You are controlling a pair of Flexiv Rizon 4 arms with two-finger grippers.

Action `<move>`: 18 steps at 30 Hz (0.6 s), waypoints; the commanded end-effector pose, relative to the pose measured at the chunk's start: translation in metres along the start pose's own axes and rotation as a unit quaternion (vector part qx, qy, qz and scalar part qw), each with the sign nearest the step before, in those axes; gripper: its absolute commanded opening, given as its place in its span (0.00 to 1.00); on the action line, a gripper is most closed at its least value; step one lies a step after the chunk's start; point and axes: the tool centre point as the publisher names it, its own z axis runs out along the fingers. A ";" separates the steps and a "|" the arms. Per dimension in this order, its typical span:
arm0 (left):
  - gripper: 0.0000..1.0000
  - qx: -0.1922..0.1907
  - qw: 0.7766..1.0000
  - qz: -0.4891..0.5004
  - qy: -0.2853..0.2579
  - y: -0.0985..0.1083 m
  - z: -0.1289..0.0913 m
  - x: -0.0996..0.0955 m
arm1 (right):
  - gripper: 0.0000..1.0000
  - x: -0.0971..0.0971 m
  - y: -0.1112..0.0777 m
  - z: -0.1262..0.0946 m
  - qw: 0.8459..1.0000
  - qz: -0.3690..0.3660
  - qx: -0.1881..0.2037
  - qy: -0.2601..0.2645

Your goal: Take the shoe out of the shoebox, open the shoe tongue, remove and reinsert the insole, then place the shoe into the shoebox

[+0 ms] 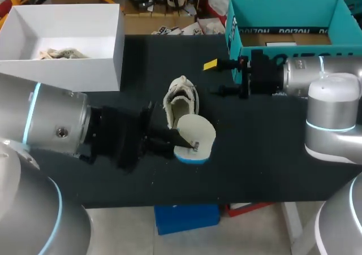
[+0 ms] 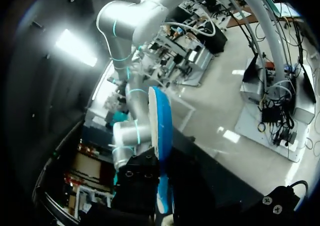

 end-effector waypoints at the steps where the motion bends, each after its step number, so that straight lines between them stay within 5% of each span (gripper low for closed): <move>1: 0.00 -0.016 0.993 0.039 -0.107 -0.001 -0.008 0.067 | 1.00 -0.001 0.000 0.001 1.000 0.000 -0.001 0.000; 4: 0.00 -0.015 0.994 -0.032 -0.105 0.005 -0.005 0.080 | 1.00 -0.001 0.000 0.001 1.000 0.000 -0.001 0.000; 18: 0.00 -0.015 0.994 -0.032 -0.105 0.005 -0.005 0.080 | 1.00 -0.001 0.000 0.001 1.000 0.000 -0.001 0.000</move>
